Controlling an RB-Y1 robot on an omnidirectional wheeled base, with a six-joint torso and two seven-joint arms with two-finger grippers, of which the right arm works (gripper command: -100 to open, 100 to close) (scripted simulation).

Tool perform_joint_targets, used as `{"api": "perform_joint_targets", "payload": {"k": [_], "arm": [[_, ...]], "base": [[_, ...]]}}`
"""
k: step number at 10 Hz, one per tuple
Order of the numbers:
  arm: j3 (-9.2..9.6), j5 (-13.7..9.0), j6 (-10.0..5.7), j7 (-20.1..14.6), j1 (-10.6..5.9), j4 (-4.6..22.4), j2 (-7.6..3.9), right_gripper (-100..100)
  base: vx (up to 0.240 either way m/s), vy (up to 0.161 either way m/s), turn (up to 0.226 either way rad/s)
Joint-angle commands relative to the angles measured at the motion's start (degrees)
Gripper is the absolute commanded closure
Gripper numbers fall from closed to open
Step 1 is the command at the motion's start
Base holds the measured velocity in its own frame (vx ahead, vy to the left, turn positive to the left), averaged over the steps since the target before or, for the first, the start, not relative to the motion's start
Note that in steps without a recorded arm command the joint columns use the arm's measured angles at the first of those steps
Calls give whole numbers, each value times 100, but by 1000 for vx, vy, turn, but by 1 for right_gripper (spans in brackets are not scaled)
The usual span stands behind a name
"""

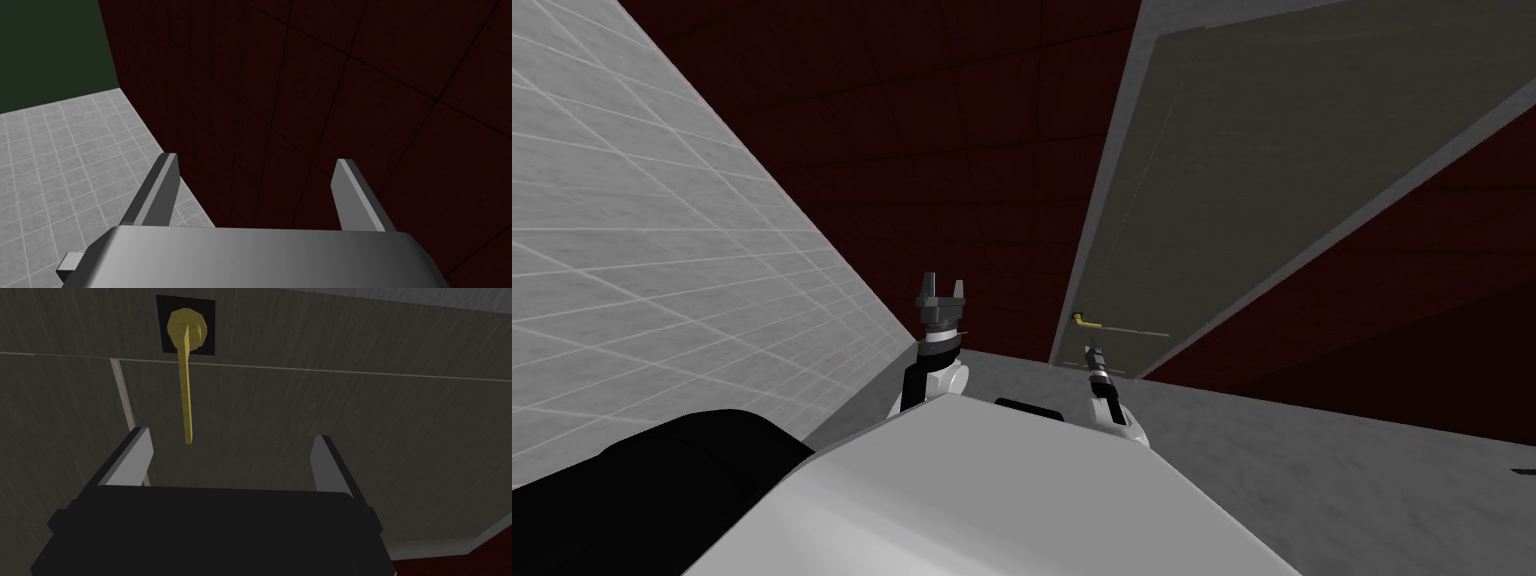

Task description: Pull the door open

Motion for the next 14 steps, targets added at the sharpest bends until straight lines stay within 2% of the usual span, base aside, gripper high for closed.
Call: {"api": "perform_joint_targets", "payload": {"k": [1, 3, 4, 7, 11, 12, 14], "arm": [[-15, -4, -39, -36, -72, 183, -21, -100], [-51, -8, -107, -101, -216, 530, -46, -100], [-51, -8, -107, -101, -216, 553, -46, -100], [-95, -13, -190, -180, -391, 1003, -77, -100], [-140, -18, -274, -260, -569, 1459, -107, -100], [-134, -17, -269, -246, -546, 1403, -101, -100], [-196, -224, -354, -312, -442, 1476, -286, -100]], "base": [[1, -72, 65], [6, -70, 118], [3, -69, 53], [6, -76, 111], [4, -78, 88], [-2, -31, 13], [127, 15, 229]]}}
